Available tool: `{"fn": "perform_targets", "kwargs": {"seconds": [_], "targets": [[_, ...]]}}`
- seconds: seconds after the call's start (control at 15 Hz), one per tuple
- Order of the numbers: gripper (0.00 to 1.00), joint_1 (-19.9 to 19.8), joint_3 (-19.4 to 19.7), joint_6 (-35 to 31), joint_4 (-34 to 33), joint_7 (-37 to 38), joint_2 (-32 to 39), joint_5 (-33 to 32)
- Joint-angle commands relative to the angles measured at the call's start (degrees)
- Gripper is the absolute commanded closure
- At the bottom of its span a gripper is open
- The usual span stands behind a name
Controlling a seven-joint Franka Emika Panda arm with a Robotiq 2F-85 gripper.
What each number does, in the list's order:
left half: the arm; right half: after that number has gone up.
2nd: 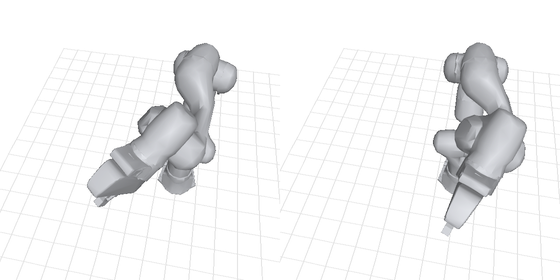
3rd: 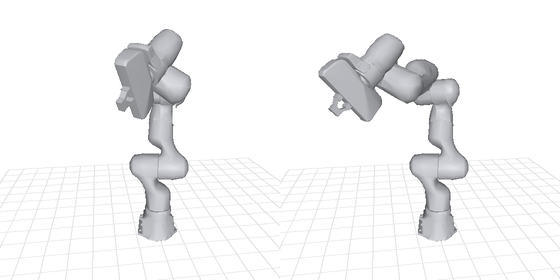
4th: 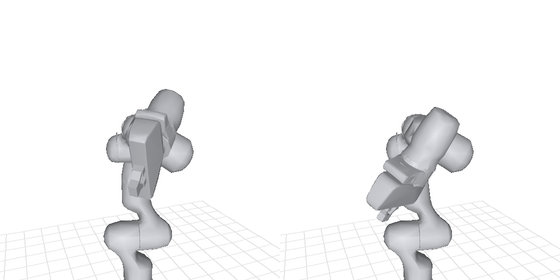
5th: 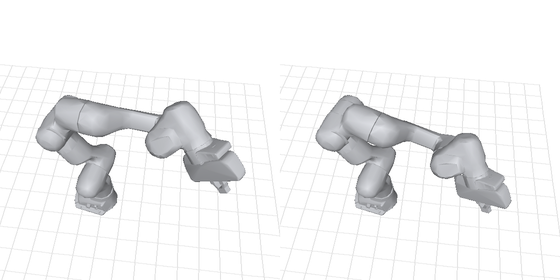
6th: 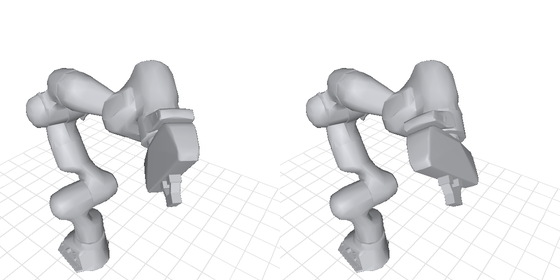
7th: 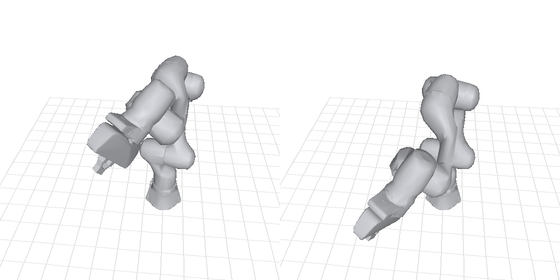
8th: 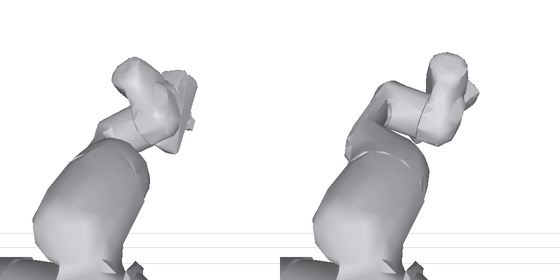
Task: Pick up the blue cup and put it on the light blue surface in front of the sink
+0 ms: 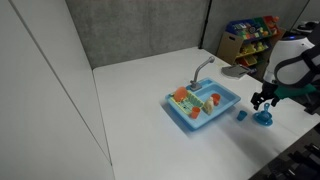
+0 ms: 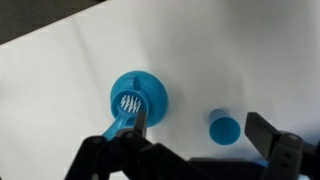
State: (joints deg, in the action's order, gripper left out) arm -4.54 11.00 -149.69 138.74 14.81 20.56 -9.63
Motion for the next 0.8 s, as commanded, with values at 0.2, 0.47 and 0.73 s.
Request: {"fn": "perform_targets", "kwargs": {"seconds": [0.2, 0.47, 0.73], "targets": [[0.0, 0.0, -1.4, -4.7, -3.4, -3.0, 5.8, 2.3], [0.0, 0.3, -2.3, -7.9, -5.3, -4.9, 9.1, 2.8], [0.0, 0.2, -3.1, -11.5, -6.7, -7.4, 12.2, 2.8]]}}
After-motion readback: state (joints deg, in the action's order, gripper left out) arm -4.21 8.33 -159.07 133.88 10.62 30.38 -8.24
